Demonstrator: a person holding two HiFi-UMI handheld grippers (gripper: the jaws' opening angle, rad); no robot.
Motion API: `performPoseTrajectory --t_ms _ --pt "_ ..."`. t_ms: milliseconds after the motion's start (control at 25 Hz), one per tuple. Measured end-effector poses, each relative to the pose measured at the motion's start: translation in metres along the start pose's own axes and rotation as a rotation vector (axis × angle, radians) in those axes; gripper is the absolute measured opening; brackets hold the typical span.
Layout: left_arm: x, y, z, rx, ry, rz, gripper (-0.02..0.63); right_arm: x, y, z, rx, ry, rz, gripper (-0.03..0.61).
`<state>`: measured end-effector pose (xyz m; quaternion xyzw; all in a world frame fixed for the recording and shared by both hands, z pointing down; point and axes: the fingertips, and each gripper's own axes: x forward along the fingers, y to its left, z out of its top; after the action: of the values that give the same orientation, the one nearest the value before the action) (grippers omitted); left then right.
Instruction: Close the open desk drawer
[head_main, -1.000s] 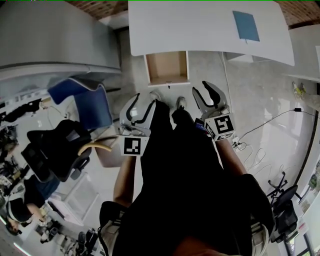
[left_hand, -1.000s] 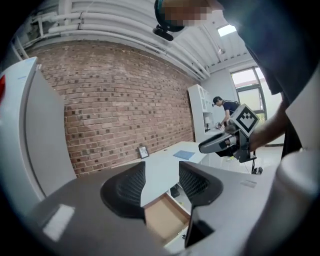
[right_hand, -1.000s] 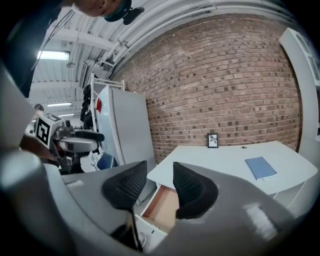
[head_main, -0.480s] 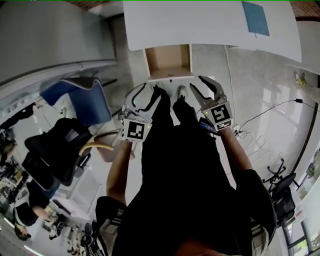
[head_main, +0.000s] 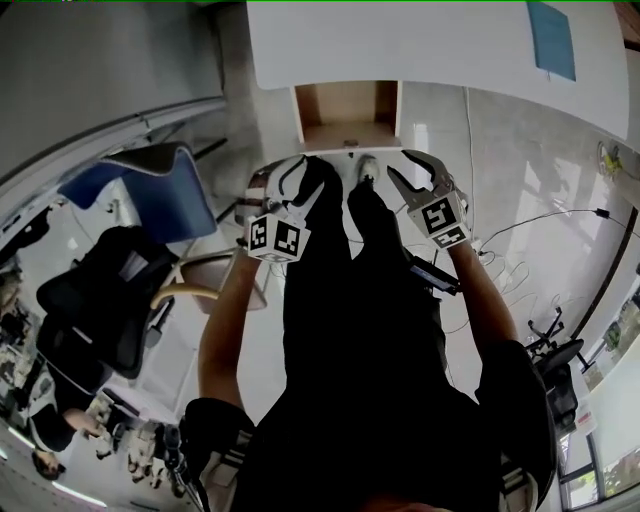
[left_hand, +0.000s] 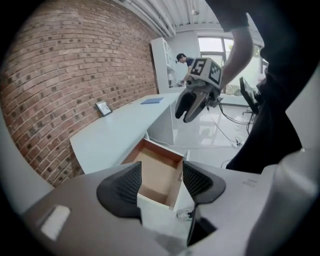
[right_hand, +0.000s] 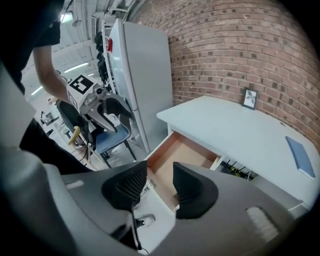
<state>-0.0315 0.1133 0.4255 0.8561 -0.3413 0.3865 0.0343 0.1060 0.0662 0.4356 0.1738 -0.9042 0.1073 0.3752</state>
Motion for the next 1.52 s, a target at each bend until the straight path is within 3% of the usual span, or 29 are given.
performPoseTrajectory --t_ms 320,760,1160,1520 --pt "0.059 -0.028 -0.081 0.081 0.107 -0.144 0.276 0.06 0.0 -0.061 -0.132 0.168 0.052 0.169" --pt "0.12 -0.047 -0.148 0.102 0.198 -0.204 0.269 0.117 -0.007 -0.156 -0.257 0.37 0.077 0.169" --pt "0.149 -0.062 -0.186 0.111 0.288 -0.268 0.266 0.15 -0.01 -0.193 -0.351 0.46 0.094 0.169" --pt "0.165 -0.06 -0.203 0.107 0.341 -0.249 0.146 0.16 -0.014 -0.203 -0.39 0.48 0.085 0.124"
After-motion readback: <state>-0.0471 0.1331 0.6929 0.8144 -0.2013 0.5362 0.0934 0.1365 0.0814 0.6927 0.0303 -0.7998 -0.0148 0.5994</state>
